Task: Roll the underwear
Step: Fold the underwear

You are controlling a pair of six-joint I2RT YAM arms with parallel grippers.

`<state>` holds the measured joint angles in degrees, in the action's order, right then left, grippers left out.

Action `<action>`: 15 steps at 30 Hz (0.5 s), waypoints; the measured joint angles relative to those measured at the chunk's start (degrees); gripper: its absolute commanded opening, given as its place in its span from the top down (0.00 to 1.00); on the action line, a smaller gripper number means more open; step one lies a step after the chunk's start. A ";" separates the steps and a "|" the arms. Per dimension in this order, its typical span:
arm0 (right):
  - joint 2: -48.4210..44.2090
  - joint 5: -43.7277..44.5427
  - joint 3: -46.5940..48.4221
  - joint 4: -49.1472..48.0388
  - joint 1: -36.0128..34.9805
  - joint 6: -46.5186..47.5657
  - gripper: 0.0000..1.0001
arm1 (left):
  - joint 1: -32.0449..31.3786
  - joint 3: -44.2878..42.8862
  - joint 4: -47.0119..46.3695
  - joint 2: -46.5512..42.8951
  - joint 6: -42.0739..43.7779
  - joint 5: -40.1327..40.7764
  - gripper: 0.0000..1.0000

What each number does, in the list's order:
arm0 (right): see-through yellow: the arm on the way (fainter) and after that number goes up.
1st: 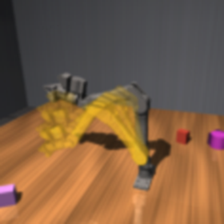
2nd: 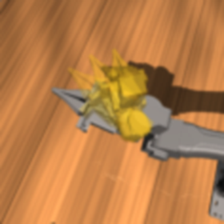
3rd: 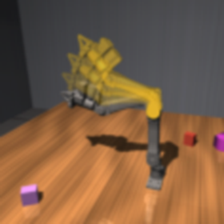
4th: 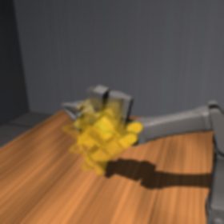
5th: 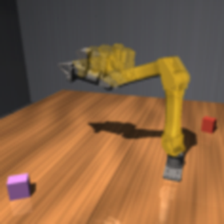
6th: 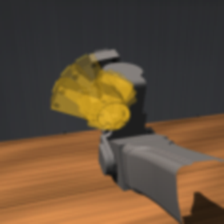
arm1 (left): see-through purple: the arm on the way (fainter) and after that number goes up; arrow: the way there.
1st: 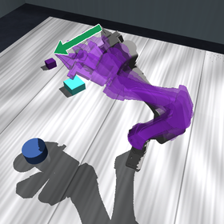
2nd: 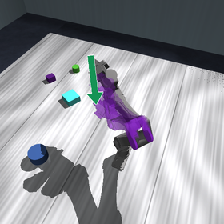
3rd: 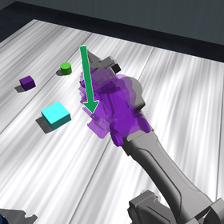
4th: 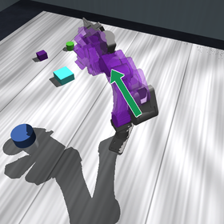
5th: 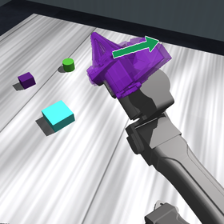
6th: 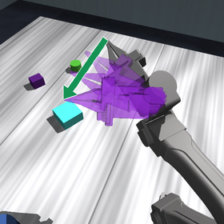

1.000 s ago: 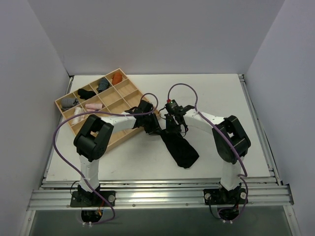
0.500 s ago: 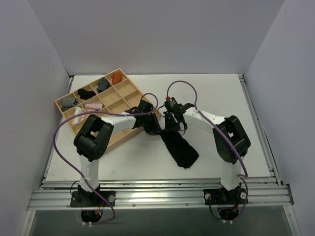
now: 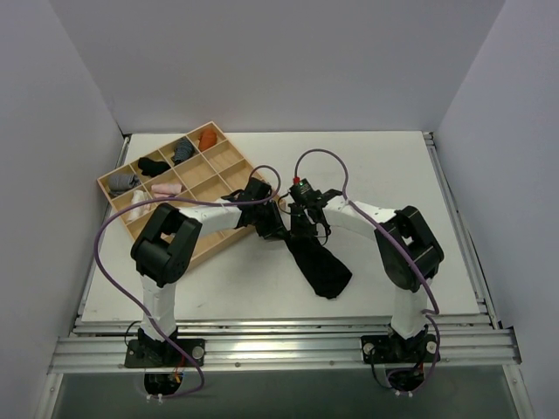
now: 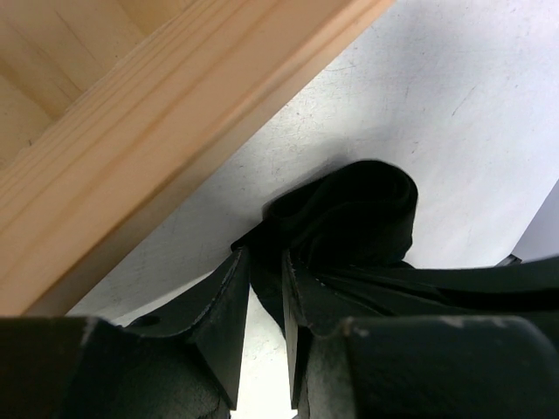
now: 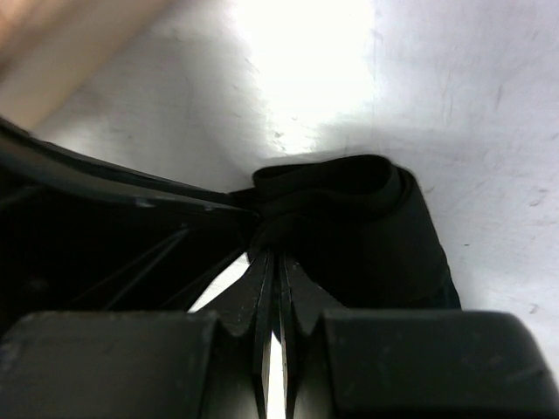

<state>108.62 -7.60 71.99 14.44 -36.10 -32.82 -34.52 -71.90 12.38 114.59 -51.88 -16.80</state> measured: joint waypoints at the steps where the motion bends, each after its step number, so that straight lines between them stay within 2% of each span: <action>1: 0.00 -0.04 -1.16 -0.70 -0.02 -0.31 1.00 | 0.00 0.00 0.00 0.00 0.00 0.00 0.69; 15: -1.27 -0.63 -4.66 -4.92 0.02 -1.90 1.00 | 0.02 -0.02 -0.07 -0.11 -0.46 -0.15 0.61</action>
<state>107.35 -8.23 67.33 9.52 -36.07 -34.72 -34.50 -71.92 12.32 114.48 -52.34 -16.95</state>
